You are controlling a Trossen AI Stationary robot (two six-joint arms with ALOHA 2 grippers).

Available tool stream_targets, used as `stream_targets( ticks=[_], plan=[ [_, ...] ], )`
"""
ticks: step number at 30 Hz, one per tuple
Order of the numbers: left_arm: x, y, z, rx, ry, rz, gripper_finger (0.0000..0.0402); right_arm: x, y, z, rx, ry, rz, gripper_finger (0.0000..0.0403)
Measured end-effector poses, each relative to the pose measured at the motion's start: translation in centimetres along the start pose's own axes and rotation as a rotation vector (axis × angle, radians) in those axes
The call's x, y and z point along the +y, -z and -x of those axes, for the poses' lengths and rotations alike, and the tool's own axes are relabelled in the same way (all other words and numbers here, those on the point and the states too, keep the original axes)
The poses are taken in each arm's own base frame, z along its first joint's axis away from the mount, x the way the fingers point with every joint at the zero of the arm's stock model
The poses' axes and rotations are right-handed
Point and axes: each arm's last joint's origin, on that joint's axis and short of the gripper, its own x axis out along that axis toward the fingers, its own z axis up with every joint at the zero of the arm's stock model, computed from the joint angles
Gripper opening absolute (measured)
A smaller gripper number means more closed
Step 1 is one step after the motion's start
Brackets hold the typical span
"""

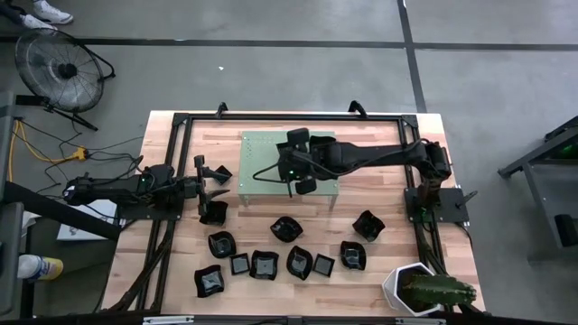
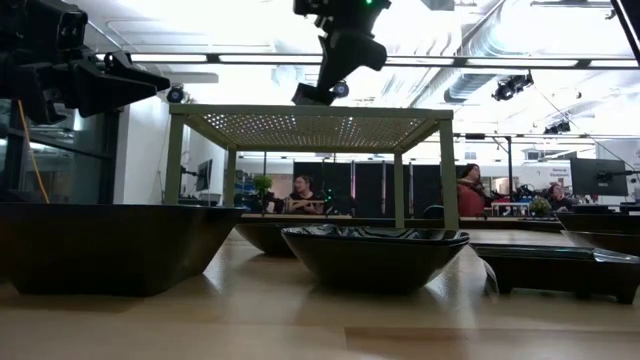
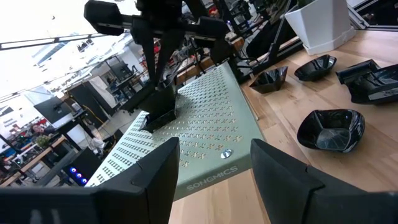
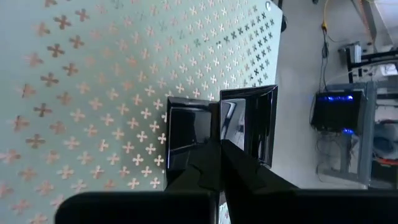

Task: Pick & Place Mini shaped plates
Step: Stack the square plate on top of the other square plate on the shelf

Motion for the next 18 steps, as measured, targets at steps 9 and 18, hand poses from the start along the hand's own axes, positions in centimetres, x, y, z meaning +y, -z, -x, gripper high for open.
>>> stream_targets(
  ticks=[9,18],
  plan=[
    [0.0,0.0,0.0,0.0,0.0,0.0,0.0193,0.5,0.0,-0.5,0.051,0.068,-0.068,0.0],
    [0.0,0.0,0.0,0.001,0.0,0.0,0.0193,1.4,-0.3,-1.1,0.066,0.076,-0.111,0.0]
  ],
)
